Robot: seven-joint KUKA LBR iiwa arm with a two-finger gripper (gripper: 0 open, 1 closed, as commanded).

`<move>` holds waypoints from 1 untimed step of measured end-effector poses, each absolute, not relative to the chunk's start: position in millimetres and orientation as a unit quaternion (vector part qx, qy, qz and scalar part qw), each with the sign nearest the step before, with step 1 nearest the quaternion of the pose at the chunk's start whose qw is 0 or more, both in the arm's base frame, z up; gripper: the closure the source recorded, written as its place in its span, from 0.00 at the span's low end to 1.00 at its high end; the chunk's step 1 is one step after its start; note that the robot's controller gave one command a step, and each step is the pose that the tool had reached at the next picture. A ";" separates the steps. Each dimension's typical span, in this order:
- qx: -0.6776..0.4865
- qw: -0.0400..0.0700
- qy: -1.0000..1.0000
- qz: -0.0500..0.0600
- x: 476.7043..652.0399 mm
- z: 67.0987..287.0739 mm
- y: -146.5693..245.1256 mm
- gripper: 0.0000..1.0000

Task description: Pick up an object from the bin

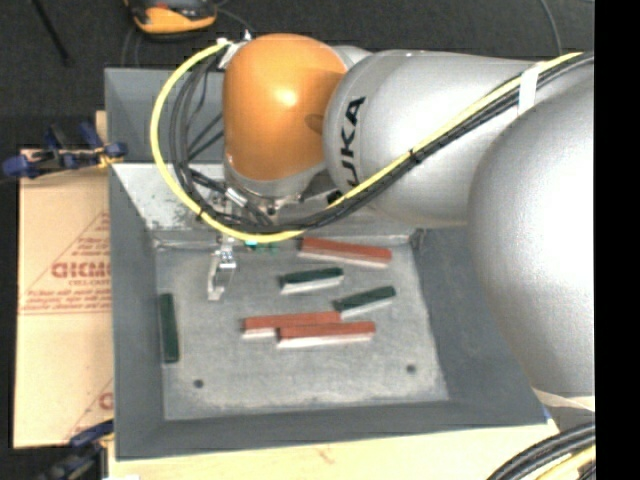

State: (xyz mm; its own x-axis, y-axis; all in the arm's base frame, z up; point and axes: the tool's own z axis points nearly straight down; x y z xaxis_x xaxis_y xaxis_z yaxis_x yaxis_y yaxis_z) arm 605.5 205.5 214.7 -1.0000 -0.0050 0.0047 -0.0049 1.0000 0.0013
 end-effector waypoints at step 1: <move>0.000 -0.002 -1.000 -0.001 607.3 219.9 204.4 0.00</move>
Offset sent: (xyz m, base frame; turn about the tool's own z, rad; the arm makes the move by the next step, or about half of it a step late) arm -0.0007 -0.0750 -0.1447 -0.2682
